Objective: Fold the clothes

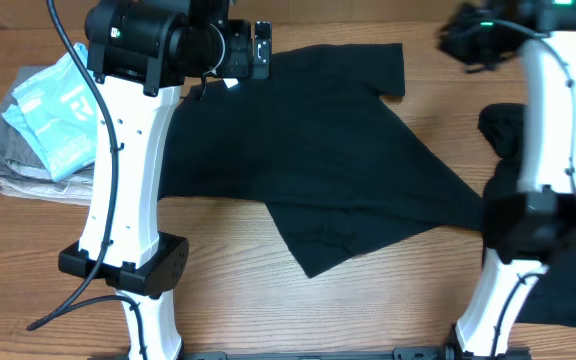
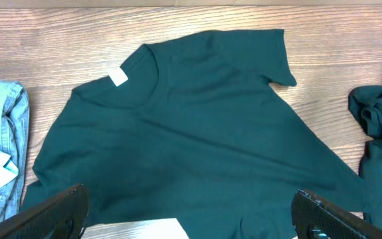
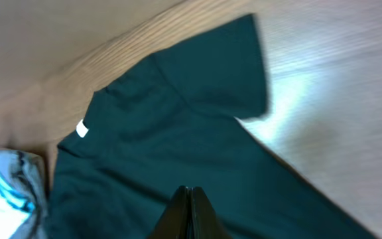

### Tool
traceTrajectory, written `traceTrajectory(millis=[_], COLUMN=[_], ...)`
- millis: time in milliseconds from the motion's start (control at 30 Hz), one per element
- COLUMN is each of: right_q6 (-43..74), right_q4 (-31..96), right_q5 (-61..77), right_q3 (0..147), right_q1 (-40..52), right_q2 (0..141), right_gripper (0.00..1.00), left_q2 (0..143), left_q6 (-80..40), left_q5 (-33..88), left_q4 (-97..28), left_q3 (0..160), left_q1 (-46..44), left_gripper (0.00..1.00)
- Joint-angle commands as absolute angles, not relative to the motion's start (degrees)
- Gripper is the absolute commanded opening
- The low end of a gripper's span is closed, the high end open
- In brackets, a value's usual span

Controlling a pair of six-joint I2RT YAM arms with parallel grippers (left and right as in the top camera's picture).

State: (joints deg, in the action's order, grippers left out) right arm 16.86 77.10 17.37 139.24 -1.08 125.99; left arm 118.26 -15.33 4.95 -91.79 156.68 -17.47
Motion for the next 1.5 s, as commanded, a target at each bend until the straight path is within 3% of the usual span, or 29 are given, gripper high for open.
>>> traceTrajectory(millis=[0, 367, 1067, 1467], right_q6=[16.49, 16.62, 21.1, 22.79], right_q4=[74.98, 63.55, 53.25, 40.01], right_q5=[13.54, 12.43, 4.51, 4.49], right_q3=[139.79, 139.79, 136.79, 136.84], right_q1=[1.3, 2.98, 3.01, 3.84], right_q2=[132.44, 149.1, 156.79, 162.25], right_gripper=[0.04, 0.04, 0.04, 0.04], left_q2=[117.34, 117.34, 117.34, 117.34], left_q6=[-15.66, -15.66, -15.66, -15.66], left_q5=[4.89, 4.91, 4.89, 4.89], left_q4=[-91.9, -91.9, -91.88, -91.88], left_q3=[156.86, 156.86, 156.86, 156.86], left_q1=[-17.28, -17.28, -17.28, -17.28], left_gripper=[1.0, 1.0, 1.0, 1.0])
